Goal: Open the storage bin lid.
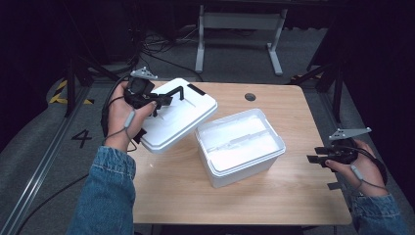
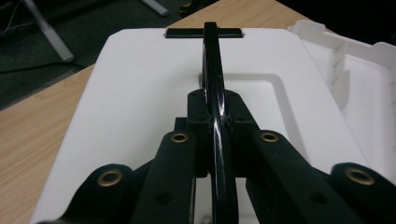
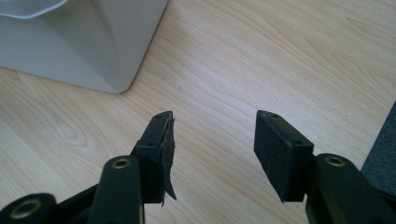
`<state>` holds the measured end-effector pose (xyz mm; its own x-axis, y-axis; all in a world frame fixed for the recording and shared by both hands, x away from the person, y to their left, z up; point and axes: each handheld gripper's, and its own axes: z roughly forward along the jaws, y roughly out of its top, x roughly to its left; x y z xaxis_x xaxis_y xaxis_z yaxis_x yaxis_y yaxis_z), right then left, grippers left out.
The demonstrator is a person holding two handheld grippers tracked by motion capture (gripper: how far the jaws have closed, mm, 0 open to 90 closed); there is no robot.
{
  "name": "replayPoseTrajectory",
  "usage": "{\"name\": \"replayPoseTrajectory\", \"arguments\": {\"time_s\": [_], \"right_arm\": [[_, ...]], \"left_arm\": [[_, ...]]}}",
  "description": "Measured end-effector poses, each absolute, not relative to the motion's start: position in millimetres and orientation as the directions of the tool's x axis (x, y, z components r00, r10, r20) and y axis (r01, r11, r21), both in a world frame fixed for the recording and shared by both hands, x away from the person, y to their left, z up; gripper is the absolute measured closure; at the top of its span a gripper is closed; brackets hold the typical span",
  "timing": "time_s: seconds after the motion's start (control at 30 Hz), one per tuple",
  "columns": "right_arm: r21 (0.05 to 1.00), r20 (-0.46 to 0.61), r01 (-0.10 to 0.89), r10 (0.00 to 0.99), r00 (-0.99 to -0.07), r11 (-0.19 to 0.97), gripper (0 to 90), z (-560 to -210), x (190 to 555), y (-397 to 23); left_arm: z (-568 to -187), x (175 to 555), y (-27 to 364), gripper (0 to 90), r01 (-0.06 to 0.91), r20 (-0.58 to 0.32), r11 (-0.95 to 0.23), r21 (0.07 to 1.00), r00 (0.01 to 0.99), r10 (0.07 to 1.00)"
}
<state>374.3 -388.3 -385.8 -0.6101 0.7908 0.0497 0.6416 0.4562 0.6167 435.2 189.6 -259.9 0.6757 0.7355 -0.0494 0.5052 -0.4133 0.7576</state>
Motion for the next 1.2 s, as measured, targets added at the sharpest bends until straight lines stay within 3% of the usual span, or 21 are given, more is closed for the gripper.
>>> {"name": "replayPoseTrajectory", "arguments": {"time_s": [0.4,1.2], "right_arm": [[0.612,0.051,0.642,0.787,-0.615,0.462,48.8,-387.3,374.3,-385.8],[0.602,0.048,0.644,0.784,-0.619,0.472,48.7,-390.7,374.9,-382.8]], "left_arm": [[-281.3,444.3,215.8,84.1,0.585,-0.038,-0.361,0.726,0.558,0.829],[-349.8,461.7,250.5,84.0,0.664,-0.124,-0.302,0.684,0.513,0.849]]}}
